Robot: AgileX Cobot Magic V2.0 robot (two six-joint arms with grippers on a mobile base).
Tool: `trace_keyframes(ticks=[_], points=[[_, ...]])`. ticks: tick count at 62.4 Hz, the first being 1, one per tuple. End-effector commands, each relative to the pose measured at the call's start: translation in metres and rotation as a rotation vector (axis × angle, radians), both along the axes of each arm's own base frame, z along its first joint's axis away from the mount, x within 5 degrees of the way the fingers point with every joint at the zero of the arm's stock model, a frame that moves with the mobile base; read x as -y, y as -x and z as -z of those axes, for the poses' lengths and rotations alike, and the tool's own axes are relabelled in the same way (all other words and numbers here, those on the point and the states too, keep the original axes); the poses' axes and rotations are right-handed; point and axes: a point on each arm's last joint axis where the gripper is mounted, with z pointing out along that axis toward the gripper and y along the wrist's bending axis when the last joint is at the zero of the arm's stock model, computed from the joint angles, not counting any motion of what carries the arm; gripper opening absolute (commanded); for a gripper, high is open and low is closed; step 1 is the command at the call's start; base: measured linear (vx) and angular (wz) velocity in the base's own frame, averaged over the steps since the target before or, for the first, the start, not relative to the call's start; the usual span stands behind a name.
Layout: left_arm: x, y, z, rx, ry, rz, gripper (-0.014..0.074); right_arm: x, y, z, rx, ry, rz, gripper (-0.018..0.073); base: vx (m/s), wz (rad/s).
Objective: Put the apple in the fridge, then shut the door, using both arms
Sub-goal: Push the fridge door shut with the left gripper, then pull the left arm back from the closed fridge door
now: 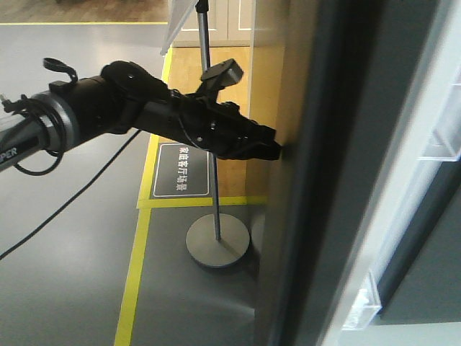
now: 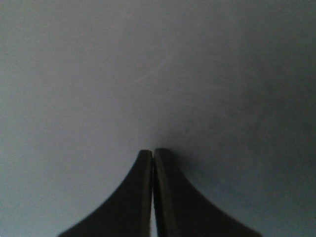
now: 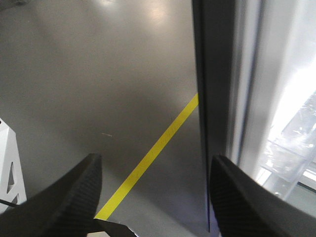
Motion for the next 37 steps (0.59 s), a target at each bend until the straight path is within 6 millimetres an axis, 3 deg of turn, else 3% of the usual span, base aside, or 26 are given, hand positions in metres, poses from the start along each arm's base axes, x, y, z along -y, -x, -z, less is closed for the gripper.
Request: trace_keyframes(ticks=[1, 24, 37], points=[[0.018, 0.021, -0.041, 0.052, 0.123, 0.026, -0.0006, -0.002, -0.003, -0.011, 0.056, -0.042, 0.006, 0.0453, 0.00, 0.00], [0.070, 0.060, -0.044, 0.104, 0.151, 0.088, -0.0006, -0.002, -0.003, -0.011, 0.054, -0.041, 0.005, 0.0453, 0.00, 0.00], [0.078, 0.070, -0.044, 0.109, 0.145, 0.118, -0.0006, -0.002, -0.003, -0.011, 0.054, -0.041, 0.005, 0.0453, 0.00, 0.00]])
